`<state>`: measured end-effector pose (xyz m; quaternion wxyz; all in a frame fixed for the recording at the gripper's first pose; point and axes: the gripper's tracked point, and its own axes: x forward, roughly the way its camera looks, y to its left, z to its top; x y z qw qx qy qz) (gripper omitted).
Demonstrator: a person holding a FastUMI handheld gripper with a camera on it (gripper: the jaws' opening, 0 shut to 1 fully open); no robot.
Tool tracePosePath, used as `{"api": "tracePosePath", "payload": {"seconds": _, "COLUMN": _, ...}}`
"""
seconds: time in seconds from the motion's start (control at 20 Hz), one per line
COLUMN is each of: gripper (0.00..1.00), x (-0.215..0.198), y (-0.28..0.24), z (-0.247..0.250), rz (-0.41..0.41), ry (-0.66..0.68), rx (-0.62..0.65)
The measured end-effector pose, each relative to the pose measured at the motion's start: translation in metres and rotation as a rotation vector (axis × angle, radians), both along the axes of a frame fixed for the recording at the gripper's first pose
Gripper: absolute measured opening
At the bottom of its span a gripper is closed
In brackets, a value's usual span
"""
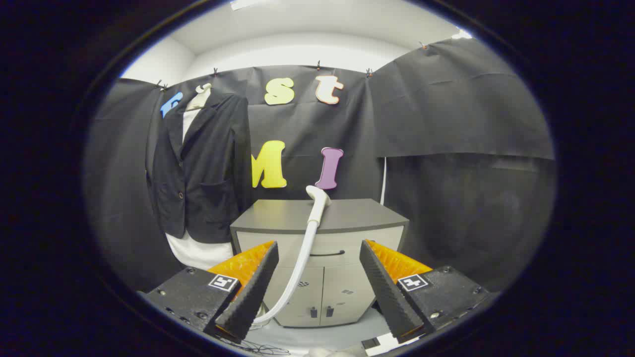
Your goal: Iron the clothes twice with a garment steamer, once on the left side and once on the right side.
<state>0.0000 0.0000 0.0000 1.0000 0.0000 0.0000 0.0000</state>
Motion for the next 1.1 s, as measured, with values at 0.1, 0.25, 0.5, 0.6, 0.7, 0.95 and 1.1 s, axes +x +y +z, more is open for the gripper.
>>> {"api": "tracePosePath", "payload": {"seconds": 0.1, "gripper": 1.00, "x": -0.002, "y": 0.003, "z": 0.001, "rz": 0.000, "ry": -0.001, "rx": -0.006}}
{"api": "tracePosePath", "payload": {"seconds": 0.25, "gripper": 1.00, "x": -0.002, "y": 0.009, "z": 0.000, "rz": 0.003, "ry": 0.001, "rx": -0.010}}
{"api": "tracePosePath", "payload": {"seconds": 0.5, "gripper": 1.00, "x": -0.008, "y": 0.012, "z": -0.003, "rz": -0.003, "ry": 0.009, "rx": -0.014}}
{"api": "tracePosePath", "payload": {"seconds": 0.6, "gripper": 1.00, "x": -0.009, "y": 0.013, "z": -0.007, "rz": -0.010, "ry": 0.015, "rx": -0.012}}
{"api": "tracePosePath", "payload": {"seconds": 0.7, "gripper": 1.00, "x": -0.009, "y": 0.014, "z": -0.006, "rz": -0.019, "ry": 0.012, "rx": -0.016}}
{"api": "tracePosePath", "payload": {"seconds": 0.95, "gripper": 1.00, "x": -0.002, "y": 0.015, "z": 0.007, "rz": -0.024, "ry": 0.009, "rx": -0.024}}
{"api": "tracePosePath", "payload": {"seconds": 1.1, "gripper": 1.00, "x": 0.019, "y": 0.011, "z": 0.024, "rz": -0.029, "ry": 0.011, "rx": -0.016}}
